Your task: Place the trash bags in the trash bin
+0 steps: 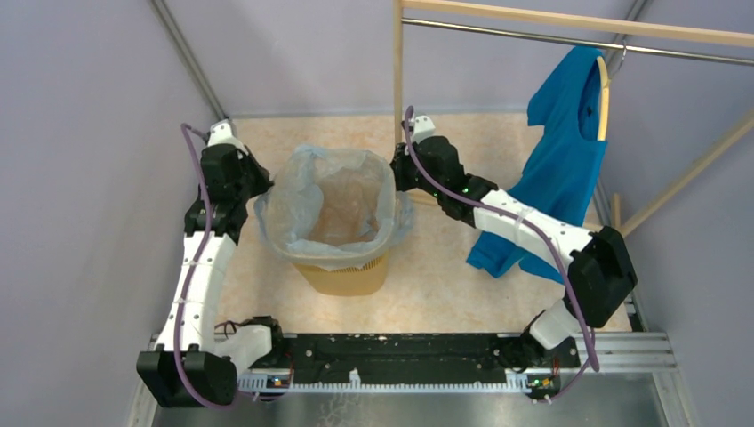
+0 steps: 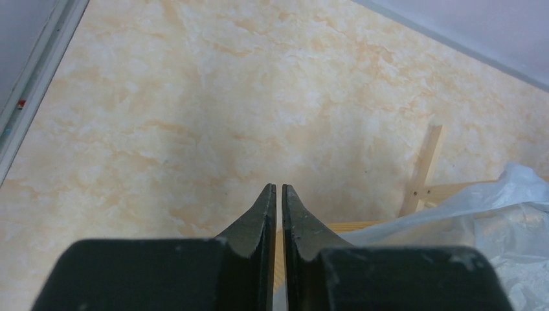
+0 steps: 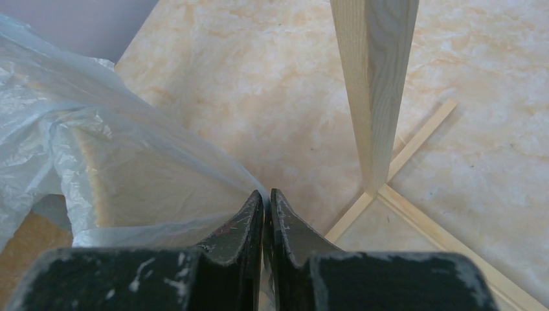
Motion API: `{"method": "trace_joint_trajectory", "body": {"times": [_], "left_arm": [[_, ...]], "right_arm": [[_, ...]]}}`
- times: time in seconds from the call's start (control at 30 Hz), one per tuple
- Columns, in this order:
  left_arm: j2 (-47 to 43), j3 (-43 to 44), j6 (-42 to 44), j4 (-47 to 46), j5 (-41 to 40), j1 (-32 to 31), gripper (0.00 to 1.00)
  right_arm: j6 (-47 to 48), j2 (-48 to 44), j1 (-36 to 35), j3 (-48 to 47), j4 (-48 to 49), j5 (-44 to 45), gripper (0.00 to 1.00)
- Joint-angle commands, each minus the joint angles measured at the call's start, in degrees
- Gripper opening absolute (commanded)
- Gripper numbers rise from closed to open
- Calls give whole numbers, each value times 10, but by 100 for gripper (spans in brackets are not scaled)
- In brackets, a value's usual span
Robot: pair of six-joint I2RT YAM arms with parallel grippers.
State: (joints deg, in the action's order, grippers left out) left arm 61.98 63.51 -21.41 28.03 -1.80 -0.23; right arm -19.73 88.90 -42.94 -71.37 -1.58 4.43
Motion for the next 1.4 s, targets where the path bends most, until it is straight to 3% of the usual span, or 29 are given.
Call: {"method": "trace_joint_trajectory", "body": {"times": [0.0,0.17,0.3,0.57,0.77,1.17,1.37], "left_arm": [[-19,-61,6,84,-22,-1,12],[-40,-86,-5,99,-11,-1,11],[-54,-97,-10,104,8,-2,14],[-78,-34,-11,171,-21,-2,50],[-125,-72,-33,194,-1,-1,62],[-171,-141,-72,192,68,-2,55],[-179,-168,-85,157,85,-2,35]], "right_arm": [[-8,-26,4,-29,21,-14,9],[-12,-46,5,-11,3,0,11],[-14,-67,10,-5,-8,-1,23],[-12,-122,25,-14,-82,-15,53],[-54,-179,42,42,-90,-70,75],[-119,-217,54,152,-57,-140,80],[-154,-177,53,195,39,-210,66]]}}
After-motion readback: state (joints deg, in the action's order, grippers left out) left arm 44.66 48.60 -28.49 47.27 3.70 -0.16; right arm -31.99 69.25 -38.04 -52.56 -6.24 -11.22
